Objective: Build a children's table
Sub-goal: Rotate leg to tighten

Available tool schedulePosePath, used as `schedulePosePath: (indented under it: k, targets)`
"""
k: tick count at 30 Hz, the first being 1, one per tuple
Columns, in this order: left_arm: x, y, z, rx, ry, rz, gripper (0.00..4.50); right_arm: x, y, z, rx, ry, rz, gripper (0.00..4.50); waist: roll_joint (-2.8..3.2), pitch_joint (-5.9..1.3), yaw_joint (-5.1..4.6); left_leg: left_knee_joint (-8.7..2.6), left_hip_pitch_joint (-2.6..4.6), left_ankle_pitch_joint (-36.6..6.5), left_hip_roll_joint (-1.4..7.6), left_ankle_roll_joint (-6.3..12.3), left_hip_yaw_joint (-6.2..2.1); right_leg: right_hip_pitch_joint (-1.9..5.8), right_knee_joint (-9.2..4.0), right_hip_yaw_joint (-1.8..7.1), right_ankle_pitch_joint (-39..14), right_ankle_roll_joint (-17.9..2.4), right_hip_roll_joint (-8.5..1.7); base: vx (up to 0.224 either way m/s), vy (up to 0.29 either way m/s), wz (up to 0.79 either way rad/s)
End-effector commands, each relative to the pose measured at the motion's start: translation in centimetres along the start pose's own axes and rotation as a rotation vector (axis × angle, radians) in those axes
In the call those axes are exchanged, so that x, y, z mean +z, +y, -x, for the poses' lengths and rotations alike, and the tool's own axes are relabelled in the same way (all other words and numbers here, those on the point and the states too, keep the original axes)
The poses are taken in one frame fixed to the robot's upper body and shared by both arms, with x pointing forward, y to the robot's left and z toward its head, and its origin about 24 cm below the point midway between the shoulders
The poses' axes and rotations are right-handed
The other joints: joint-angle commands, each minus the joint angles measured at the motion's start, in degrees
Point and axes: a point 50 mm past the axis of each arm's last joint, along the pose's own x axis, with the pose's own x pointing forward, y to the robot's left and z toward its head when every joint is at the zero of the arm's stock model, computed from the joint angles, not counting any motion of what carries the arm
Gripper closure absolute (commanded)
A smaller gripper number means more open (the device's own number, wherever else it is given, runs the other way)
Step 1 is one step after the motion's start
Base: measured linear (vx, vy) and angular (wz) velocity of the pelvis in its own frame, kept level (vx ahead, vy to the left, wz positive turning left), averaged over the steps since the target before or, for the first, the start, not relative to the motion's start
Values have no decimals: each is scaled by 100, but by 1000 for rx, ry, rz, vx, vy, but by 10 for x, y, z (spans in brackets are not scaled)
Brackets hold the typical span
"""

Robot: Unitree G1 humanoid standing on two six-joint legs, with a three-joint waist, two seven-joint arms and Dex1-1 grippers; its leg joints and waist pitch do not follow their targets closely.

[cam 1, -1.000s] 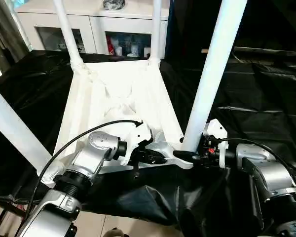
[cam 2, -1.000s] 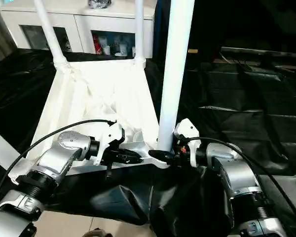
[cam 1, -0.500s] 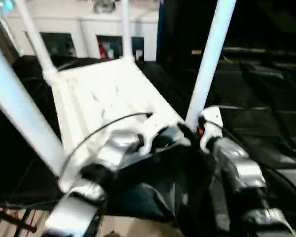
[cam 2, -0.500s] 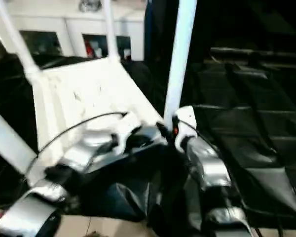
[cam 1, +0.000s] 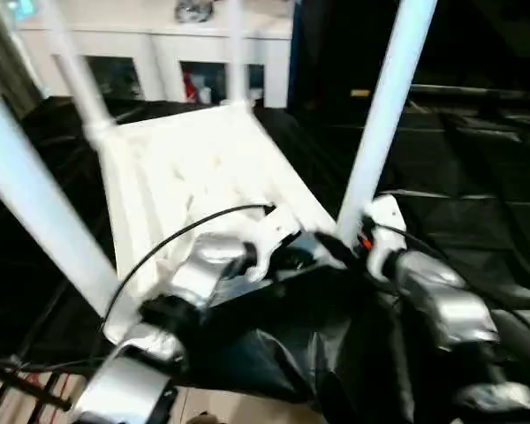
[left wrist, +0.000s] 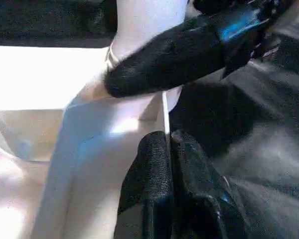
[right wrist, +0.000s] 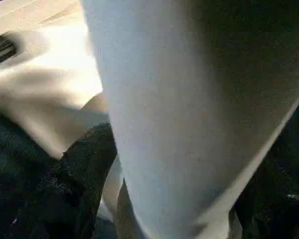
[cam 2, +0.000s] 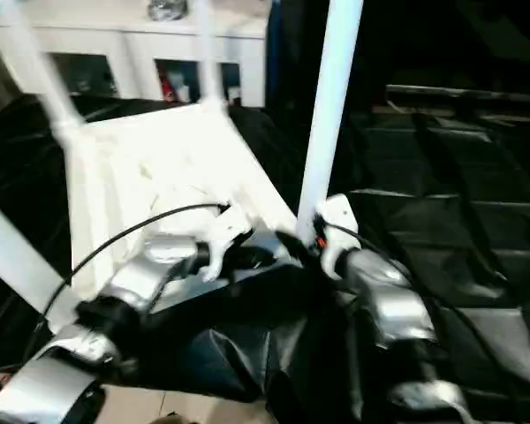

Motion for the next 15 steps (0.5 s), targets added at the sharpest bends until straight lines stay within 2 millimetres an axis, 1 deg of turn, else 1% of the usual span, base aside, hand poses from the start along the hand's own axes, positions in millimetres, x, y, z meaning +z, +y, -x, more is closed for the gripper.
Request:
schedulePosePath:
  k: [1,2,3,4,5,6,7,8,9,10,12,13,14,15]
  targets:
    - [29,-12,-9,-125,-125,-89,450,-3,24,-8,199,25,1,101,-92,-320,1,-423,41,-1380,330,406,-86,298,-418,303,-1877,-992,-422,0,0,0]
    - [28,-12,-6,-140,-120,-91,450,-3,23,-3,236,36,19,101,-87,-318,8,-429,42,-1404,335,393,-90,286,-421,299,-1951,-985,-420,0,0,0]
    - [27,-11,-1,-160,-112,-94,450,-3,22,3,283,53,39,101,-86,-321,27,-429,44,-1431,342,359,-98,291,-415,297,-1984,-980,-426,0,0,0]
    - [26,-11,2,-171,-107,-96,450,-3,21,7,304,64,48,101,-82,-321,53,-427,50,-1454,350,358,-92,281,-411,303,-1951,-994,-420,0,0,0]
    - [25,-11,4,-183,-101,-94,450,-2,19,10,317,73,59,101,-82,-321,53,-427,50,-1454,350,358,-92,281,-411,303,-1951,-994,-420,0,0,0]
    - [23,-11,8,-200,-93,-93,450,-2,18,13,334,83,72,101,-81,-322,73,-429,53,-1450,357,349,-92,274,-402,306,-1910,-1028,-423,0,0,0]
    - [22,-11,10,-209,-88,-93,450,-2,17,14,341,87,80,101,-91,-318,77,-429,54,-1450,357,338,-89,272,-402,306,-1898,-1038,-420,0,0,0]
    - [21,-12,14,-224,-80,-90,450,-1,15,16,350,92,87,101,-95,-327,84,-431,43,-1410,359,330,-97,287,-379,305,-1837,-1066,-431,0,0,0]
    - [19,-12,17,-233,-73,-87,450,-1,14,18,355,91,86,129,-90,-333,83,-419,40,-1344,355,351,-89,279,-370,308,-1730,-1102,-424,0,0,0]
    - [18,-12,20,-239,-67,-88,450,0,13,18,360,90,84,136,-86,-337,87,-415,44,-1311,356,360,-87,277,-367,307,-1689,-1119,-428,0,0,0]
    - [17,-12,24,-248,-63,-85,450,2,13,20,375,88,81,136,-89,-345,97,-406,44,-1225,356,381,-84,277,-351,302,-1630,-1152,-426,0,0,0]
    - [16,-12,26,-252,-61,-82,450,2,14,20,383,85,78,169,-81,-344,100,-405,43,-1213,362,387,-82,270,-346,300,-1582,-1176,-418,0,0,0]
    - [16,-12,26,-255,-59,-81,450,3,14,20,389,83,76,169,-80,-338,100,-406,39,-1223,360,391,-83,267,-353,298,-1597,-1177,-416,0,0,0]
    - [15,-13,28,-260,-55,-77,450,3,15,20,401,81,73,179,-80,-338,102,-408,40,-1239,359,379,-84,267,-352,298,-1607,-1176,-416,0,0,0]
